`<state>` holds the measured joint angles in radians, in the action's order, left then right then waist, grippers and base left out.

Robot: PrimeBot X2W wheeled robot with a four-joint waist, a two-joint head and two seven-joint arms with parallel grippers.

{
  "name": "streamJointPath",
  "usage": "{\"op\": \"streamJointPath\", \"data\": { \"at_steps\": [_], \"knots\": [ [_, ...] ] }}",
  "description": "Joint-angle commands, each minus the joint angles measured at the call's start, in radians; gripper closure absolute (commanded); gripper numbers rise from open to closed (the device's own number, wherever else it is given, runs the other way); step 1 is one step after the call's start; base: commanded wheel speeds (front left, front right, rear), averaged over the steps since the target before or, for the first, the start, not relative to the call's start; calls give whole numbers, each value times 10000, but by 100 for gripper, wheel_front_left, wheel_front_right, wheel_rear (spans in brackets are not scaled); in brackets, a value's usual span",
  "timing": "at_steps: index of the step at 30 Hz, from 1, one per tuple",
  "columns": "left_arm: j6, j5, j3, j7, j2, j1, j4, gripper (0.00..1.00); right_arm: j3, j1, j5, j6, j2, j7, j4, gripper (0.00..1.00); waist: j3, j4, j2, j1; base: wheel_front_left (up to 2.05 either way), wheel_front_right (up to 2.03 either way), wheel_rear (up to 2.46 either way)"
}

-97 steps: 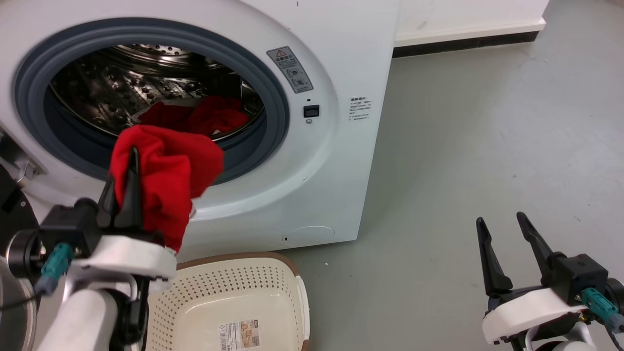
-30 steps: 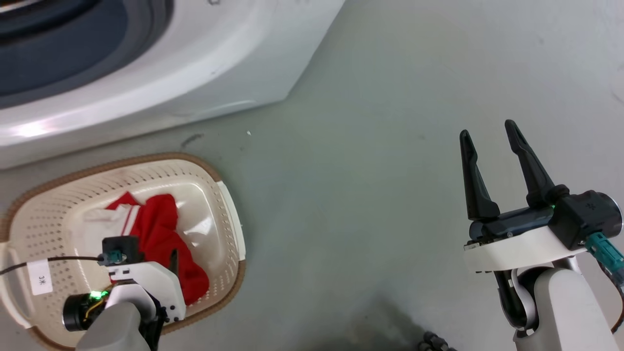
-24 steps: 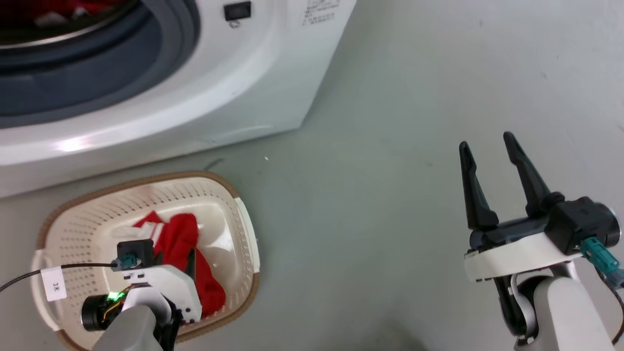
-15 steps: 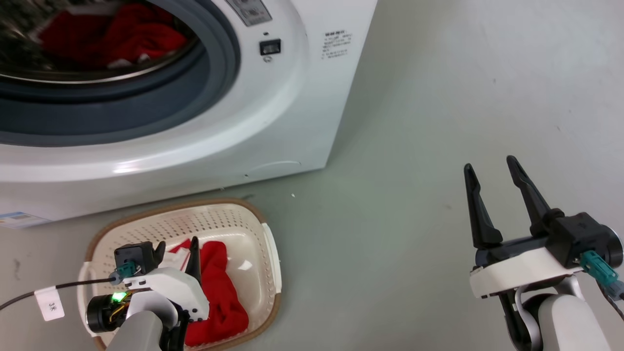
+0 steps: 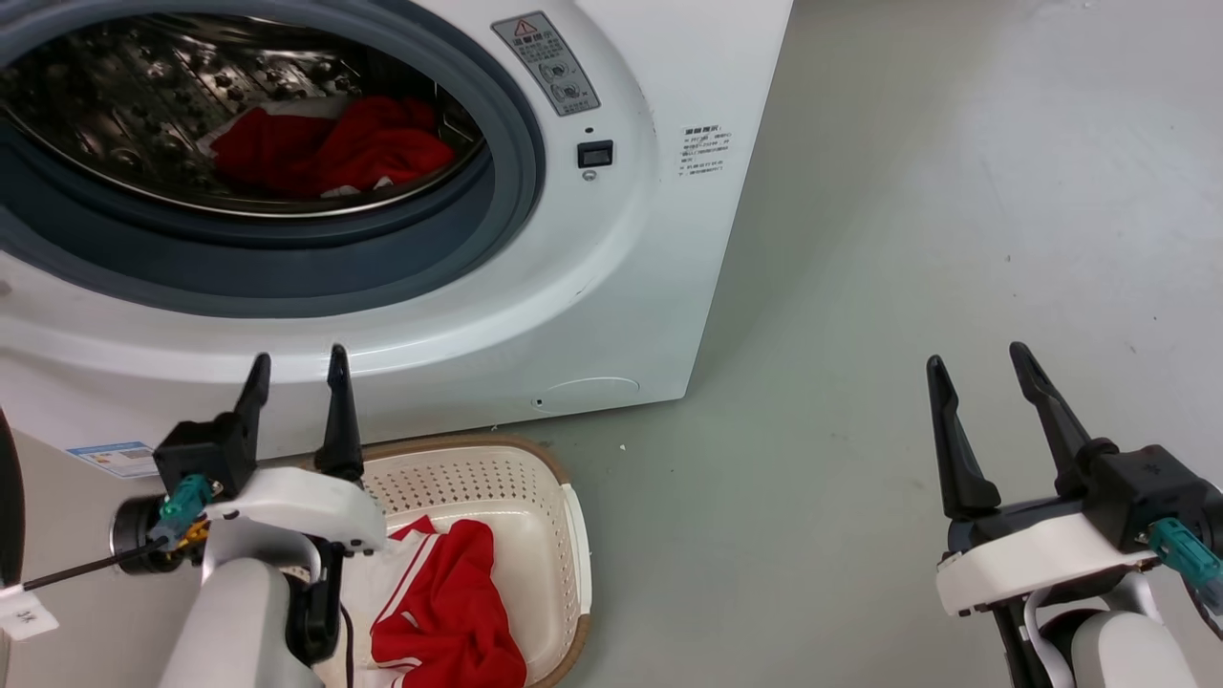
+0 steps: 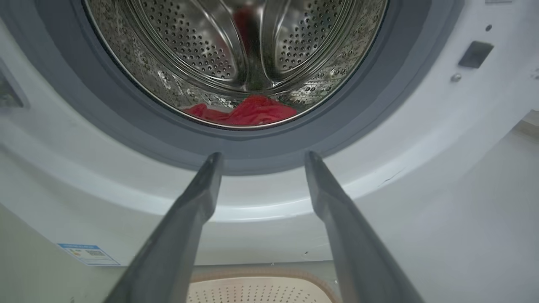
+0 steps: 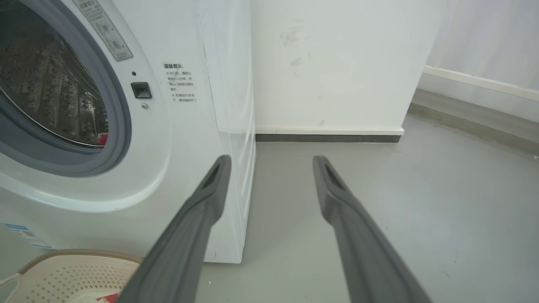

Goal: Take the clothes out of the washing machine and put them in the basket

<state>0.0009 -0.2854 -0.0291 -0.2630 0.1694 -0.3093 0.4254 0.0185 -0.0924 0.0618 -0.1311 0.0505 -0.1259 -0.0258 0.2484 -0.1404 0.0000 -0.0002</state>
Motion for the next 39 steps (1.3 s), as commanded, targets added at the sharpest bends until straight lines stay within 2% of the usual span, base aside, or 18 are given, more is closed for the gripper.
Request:
{"op": "streamJointPath", "data": {
  "at_steps": [1,6,20,29,39],
  "knots": [
    [-16,132,80,-24,-37,107,-241,0,20,163,29,7,-6,13,-51,0,-52,19,0,2,0,0,0],
    [-211,392,111,-25,294,-578,-271,0,158,157,130,7,-6,1,-82,0,-4,-165,0,2,0,0,0],
    [-868,50,335,1142,1863,-3231,1675,0,520,-140,659,7,-9,-482,190,0,1019,-1611,0,2,0,0,0],
    [-1032,96,324,2067,3060,-5040,2804,0,790,-495,1143,7,-12,-971,613,0,2199,-2333,0,2,0,0,0],
    [-1044,256,125,3192,3840,-6688,4029,0,1173,-853,1414,7,-9,-1276,1095,0,2688,-2817,0,2,0,0,0]
  ]
}}
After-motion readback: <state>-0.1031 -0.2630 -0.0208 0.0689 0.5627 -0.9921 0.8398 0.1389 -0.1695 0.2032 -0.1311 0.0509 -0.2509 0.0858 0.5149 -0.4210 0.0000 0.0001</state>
